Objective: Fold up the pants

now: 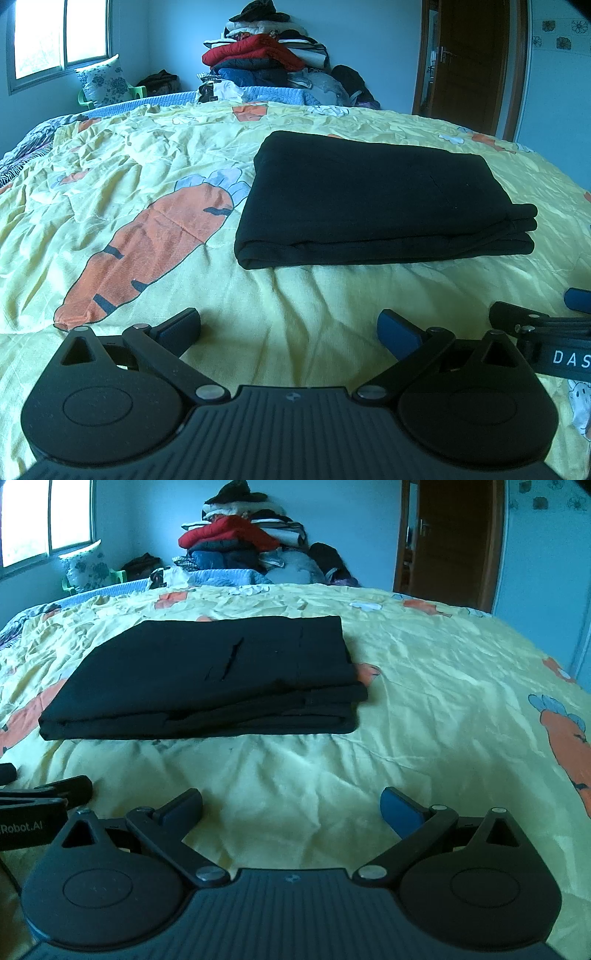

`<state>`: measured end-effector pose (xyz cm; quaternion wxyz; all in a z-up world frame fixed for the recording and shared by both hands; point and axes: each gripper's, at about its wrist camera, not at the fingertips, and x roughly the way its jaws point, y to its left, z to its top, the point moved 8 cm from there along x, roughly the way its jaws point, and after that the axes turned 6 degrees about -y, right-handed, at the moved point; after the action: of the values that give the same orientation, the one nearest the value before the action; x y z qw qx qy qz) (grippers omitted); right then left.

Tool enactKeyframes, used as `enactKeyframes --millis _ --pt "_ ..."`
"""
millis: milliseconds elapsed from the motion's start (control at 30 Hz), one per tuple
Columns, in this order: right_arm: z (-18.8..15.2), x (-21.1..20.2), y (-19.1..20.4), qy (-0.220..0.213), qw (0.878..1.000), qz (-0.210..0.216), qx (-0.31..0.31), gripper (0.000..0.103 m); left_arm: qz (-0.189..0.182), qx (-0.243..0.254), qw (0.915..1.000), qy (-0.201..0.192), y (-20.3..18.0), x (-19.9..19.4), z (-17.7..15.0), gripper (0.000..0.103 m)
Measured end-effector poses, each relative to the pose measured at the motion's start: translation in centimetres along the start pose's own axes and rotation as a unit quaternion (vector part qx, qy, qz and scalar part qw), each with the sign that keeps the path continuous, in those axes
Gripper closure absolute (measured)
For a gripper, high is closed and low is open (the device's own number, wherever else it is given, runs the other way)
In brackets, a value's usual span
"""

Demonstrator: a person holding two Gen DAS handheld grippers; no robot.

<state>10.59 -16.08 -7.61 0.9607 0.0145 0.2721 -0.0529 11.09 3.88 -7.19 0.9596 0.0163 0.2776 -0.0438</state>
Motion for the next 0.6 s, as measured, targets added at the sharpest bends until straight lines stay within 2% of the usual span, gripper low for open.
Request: enactKeyframes --millis 600 --pt "0.00 0.07 -0.15 0.000 1.000 0.001 0.000 0.000 -0.001 0.000 1.0000 0.000 -0.02 0.01 0.00 0.000"
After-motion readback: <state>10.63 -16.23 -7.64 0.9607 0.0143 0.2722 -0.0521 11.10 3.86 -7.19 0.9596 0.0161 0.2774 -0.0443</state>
